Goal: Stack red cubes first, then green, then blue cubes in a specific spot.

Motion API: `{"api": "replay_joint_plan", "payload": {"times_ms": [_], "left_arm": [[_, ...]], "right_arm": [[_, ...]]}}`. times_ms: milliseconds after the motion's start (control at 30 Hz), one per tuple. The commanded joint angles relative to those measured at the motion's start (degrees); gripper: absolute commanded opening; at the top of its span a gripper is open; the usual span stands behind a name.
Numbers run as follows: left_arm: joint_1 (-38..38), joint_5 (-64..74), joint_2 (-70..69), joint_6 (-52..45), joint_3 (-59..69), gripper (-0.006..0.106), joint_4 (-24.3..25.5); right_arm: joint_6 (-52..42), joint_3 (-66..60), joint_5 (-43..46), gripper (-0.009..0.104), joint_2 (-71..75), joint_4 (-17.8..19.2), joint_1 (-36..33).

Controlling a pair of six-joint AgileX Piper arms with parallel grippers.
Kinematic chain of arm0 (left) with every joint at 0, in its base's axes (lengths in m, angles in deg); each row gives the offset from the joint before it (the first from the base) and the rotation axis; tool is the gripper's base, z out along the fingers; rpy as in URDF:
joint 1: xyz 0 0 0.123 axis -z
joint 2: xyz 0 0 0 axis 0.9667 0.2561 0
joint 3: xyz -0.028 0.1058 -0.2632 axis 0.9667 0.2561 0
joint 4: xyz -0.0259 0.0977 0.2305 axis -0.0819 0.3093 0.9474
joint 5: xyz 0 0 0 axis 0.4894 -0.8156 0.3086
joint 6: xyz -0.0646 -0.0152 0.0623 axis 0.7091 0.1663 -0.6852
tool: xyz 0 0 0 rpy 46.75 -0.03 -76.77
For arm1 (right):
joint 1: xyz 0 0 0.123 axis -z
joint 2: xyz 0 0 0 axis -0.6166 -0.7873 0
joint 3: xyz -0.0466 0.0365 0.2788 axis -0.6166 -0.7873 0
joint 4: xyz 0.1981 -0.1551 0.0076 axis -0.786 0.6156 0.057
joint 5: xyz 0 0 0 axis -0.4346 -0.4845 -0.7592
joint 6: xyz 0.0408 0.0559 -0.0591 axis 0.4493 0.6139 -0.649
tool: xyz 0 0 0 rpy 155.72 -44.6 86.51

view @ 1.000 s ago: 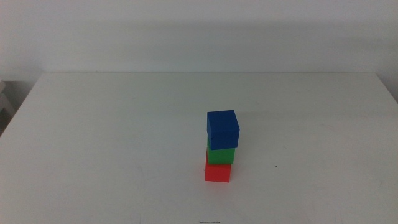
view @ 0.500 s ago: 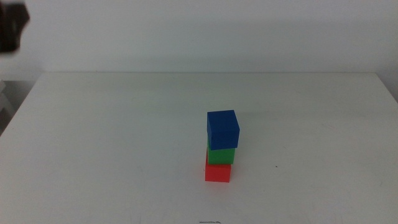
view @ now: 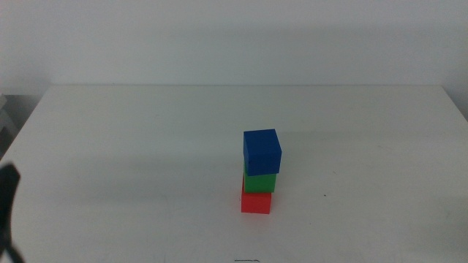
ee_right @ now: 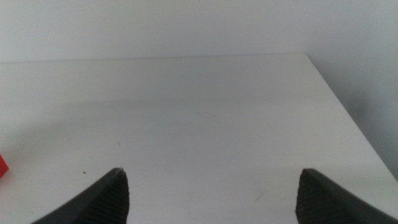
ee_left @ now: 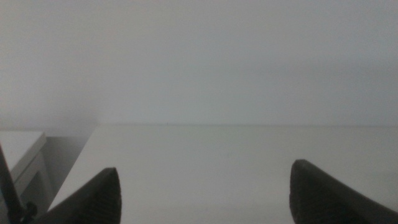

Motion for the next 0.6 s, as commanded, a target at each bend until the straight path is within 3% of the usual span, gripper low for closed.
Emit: {"api": "replay_joint_plan", "payload": {"times_ms": [0,233,567], "left_arm": [[-0.1,-5.3,-4.3,0.7,2.8,0.091,0.2],[-0.1,-6.4,-17.3,0.7,13.0,0.091,3.1],[-0.1,-7.1,-17.0,0.7,15.5,0.091,3.1]], "right_arm": [[-0.5,-0.9,4.5,0.093,2.9,0.9,0.2],[-0.5,-2.8,5.4,0.093,5.0,3.0,0.2],[-0.5,-4.5,3.5,0.093,7.0,3.1,0.3]]}}
